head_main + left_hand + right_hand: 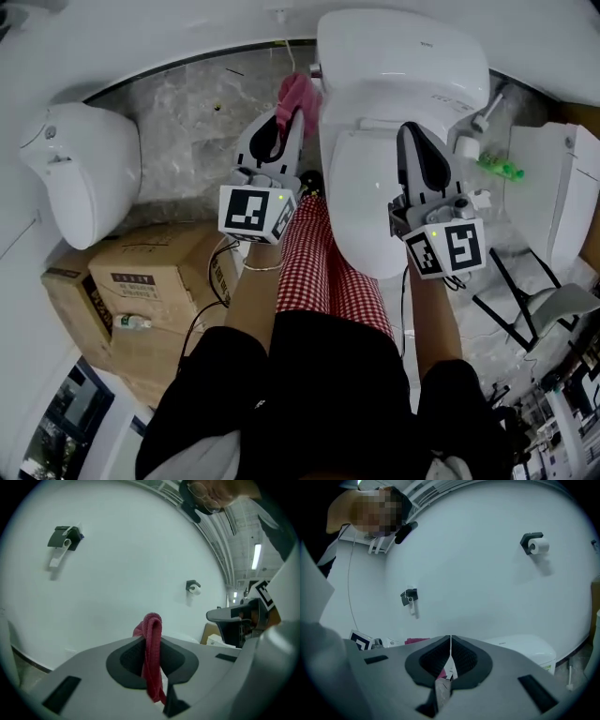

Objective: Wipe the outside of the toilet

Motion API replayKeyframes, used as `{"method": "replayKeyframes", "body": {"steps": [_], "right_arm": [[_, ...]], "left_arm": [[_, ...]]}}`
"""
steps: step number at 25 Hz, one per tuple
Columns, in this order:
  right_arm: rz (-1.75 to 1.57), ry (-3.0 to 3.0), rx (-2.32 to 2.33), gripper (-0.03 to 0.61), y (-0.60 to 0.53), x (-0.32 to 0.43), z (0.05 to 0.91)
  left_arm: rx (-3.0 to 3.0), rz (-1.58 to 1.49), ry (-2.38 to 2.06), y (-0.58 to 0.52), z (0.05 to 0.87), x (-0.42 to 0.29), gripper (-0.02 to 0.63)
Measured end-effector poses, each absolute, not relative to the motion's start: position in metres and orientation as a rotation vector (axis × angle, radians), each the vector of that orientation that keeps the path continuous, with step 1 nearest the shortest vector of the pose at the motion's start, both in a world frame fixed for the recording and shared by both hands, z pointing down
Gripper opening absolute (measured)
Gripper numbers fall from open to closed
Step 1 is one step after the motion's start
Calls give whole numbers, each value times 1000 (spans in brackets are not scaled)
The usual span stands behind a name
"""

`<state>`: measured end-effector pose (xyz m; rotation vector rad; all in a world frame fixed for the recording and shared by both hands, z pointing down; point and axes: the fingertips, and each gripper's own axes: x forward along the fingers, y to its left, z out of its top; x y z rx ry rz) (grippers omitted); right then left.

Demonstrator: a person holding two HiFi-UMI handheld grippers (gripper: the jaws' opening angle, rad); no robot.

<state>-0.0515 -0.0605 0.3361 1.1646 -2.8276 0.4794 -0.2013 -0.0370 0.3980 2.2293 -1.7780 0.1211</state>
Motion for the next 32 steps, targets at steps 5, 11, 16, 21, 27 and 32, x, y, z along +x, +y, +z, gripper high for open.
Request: {"method": "replayKeyframes", "body": {"steps": [5, 11, 16, 21, 27, 32], "right_arm": [[425, -2846, 1203, 23, -57, -39, 308], [370, -2871, 1253, 23, -52, -21, 271], [351, -2895, 1251, 23, -44, -11, 243], [324, -2924, 1223, 23, -39, -6, 215], [231, -2973, 1209, 23, -32, -6, 175], [227, -2986, 1206, 23, -29, -3, 153]], "left_arm": [[2306, 144, -1776, -39, 359, -189, 52], [2414, 109, -1769, -43, 299, -171, 52], [2530, 89, -1687, -36, 262, -142, 52], [2621, 87, -1655, -32, 222, -125, 52], [2733, 123, -1643, -21, 173, -113, 52], [2763, 97, -1611, -10, 147, -101, 53]]}}
